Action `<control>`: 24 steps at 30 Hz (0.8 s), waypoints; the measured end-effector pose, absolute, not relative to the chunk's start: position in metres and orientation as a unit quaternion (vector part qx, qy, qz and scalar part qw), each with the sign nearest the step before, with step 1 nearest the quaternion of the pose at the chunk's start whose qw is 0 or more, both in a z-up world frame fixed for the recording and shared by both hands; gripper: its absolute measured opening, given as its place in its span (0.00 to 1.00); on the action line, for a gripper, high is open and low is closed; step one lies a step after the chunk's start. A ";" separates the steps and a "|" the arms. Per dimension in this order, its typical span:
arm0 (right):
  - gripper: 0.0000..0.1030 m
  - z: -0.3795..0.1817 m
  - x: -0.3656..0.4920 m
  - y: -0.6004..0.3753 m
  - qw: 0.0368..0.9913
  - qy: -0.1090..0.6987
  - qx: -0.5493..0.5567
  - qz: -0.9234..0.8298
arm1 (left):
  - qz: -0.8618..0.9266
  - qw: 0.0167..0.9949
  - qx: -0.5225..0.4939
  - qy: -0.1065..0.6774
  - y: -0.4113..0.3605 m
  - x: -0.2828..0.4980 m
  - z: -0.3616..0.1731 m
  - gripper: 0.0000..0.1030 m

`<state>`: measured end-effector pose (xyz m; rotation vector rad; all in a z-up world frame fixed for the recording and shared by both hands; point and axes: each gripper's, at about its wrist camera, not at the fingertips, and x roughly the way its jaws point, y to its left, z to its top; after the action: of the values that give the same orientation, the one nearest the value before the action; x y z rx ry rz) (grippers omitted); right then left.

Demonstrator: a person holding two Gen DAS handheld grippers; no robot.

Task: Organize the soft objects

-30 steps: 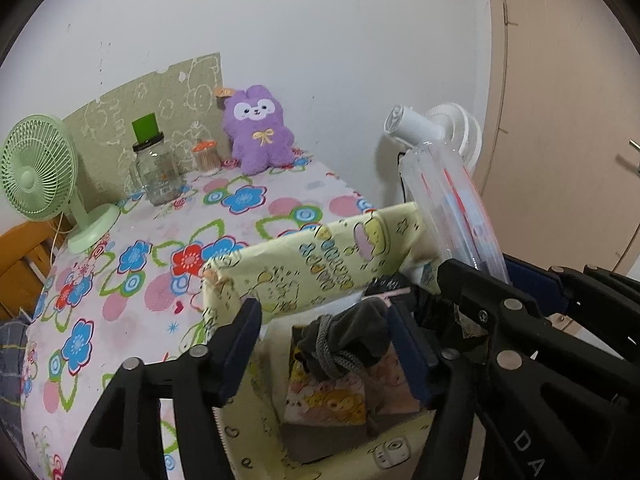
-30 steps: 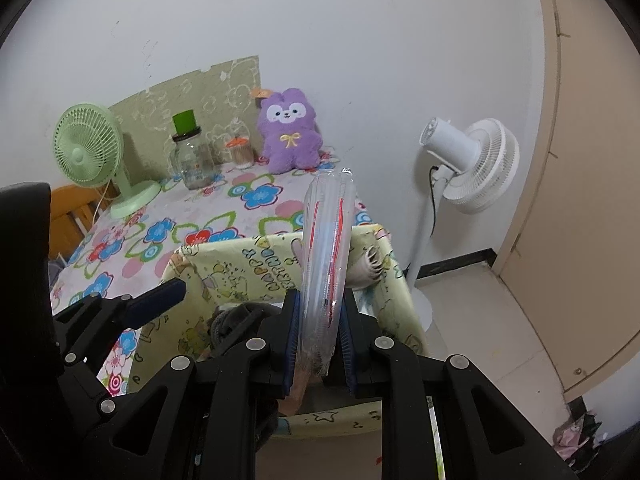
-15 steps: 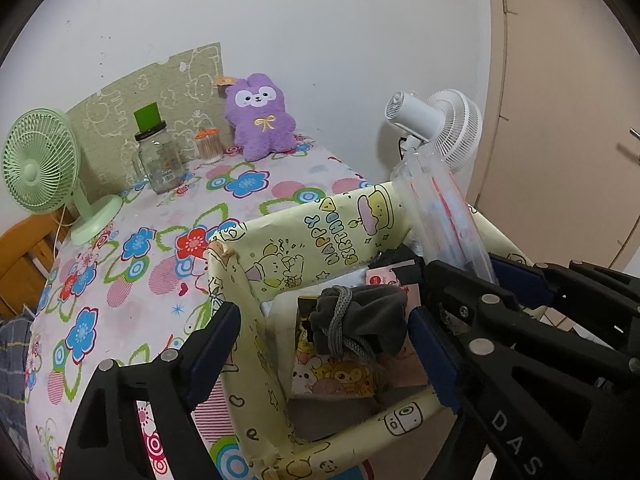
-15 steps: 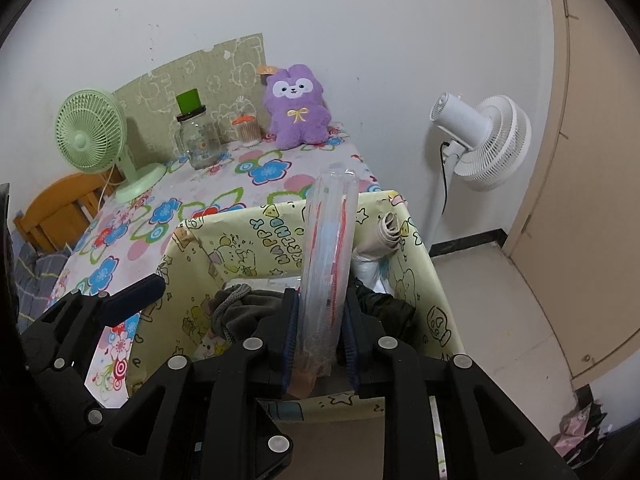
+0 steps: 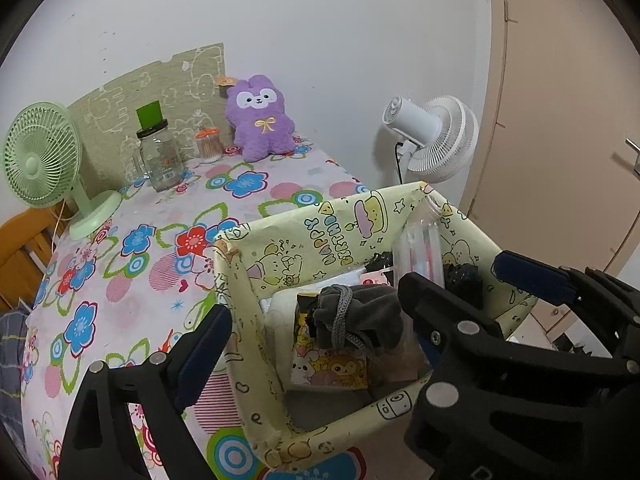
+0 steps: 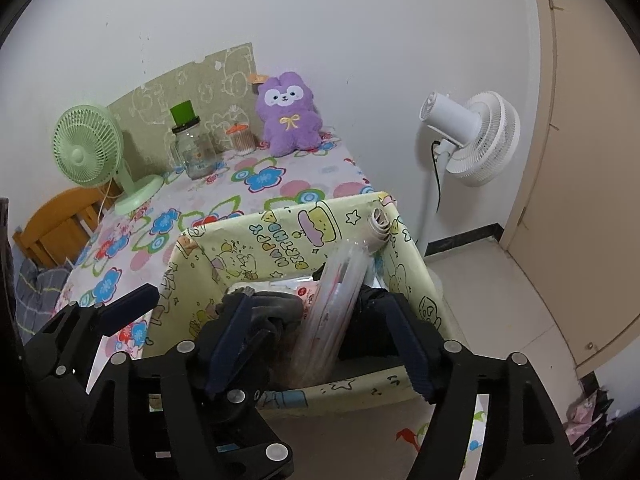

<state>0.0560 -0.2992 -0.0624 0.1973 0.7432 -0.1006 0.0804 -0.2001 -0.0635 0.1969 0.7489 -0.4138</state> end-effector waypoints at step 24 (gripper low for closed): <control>0.90 -0.011 0.027 -0.242 0.951 0.300 0.070 -0.026 | -0.153 0.940 0.063 0.299 -0.134 0.048 -0.014 1.00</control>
<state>0.0274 -0.2417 -0.0108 0.1421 0.6092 -0.0521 0.0475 -0.1342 -0.0142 0.1290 0.6102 -0.3131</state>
